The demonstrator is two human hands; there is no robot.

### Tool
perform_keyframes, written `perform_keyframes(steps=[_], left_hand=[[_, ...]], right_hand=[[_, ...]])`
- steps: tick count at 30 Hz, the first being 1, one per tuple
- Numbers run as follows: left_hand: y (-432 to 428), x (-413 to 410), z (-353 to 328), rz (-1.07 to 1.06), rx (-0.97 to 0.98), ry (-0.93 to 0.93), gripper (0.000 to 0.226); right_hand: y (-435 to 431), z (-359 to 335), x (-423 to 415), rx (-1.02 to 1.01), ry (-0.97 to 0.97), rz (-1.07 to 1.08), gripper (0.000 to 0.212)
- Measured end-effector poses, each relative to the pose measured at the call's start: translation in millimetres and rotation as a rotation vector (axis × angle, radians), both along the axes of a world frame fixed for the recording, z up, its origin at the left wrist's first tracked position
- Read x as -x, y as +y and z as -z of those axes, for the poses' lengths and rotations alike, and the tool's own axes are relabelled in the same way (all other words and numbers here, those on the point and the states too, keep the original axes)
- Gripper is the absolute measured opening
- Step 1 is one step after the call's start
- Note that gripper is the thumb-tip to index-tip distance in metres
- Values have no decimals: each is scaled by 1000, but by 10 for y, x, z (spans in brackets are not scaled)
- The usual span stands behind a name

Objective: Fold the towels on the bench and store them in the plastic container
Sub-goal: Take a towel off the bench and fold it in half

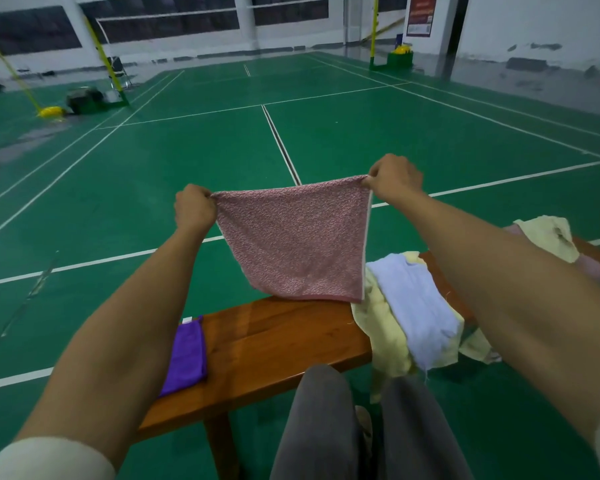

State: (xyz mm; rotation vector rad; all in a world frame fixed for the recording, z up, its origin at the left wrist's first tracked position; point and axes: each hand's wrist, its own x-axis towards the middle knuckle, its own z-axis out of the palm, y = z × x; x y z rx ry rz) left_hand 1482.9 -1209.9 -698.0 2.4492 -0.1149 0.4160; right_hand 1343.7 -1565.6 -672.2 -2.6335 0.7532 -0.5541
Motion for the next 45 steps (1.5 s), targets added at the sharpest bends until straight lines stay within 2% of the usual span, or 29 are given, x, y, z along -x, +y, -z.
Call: perform_keyframes(steps=[2, 6, 9, 12, 17, 20, 22, 25, 29, 31, 36, 39, 41, 43, 45], left_hand=[[38, -86, 20, -21, 151, 102, 17], [30, -93, 0, 34, 765, 343, 14], [108, -87, 20, 100, 939, 358, 14], [295, -136, 85, 59, 841, 285, 17], [476, -58, 173, 41, 757, 226, 10], [558, 173, 204, 78, 612, 236, 10], [675, 347, 263, 131, 563, 337, 12], [893, 613, 436, 248, 511, 599, 9], [1178, 893, 773, 415, 247, 1003, 17], [1260, 974, 957, 426, 87, 1111, 24], [1215, 1261, 1184, 395, -164, 1230, 34], [1173, 1373, 1174, 404, -215, 1378, 40], [1173, 1370, 1153, 401, -211, 1381, 38], [1167, 1330, 1153, 390, -185, 1302, 34], [1146, 1288, 1162, 373, -164, 1139, 24]], right_hand=[[79, 25, -68, -135, -59, 19, 14], [317, 15, -223, -731, -267, 29, 13], [400, 4, -288, -973, -374, -40, 17], [464, 12, -301, -1038, -413, -132, 19], [596, 107, -222, -1042, -334, -138, 15], [612, 205, -66, -1020, -258, -127, 18], [617, 263, 129, -998, -161, -153, 17], [531, 376, 486, -904, 63, -190, 13], [397, 562, 905, -877, 591, -282, 24], [411, 668, 1054, -782, 818, -318, 26], [569, 954, 1228, -644, 985, -345, 30], [648, 956, 1307, -611, 1171, -352, 35], [646, 951, 1325, -595, 1186, -342, 35], [611, 983, 1305, -566, 1075, -337, 35], [576, 1036, 1263, -536, 913, -331, 31]])
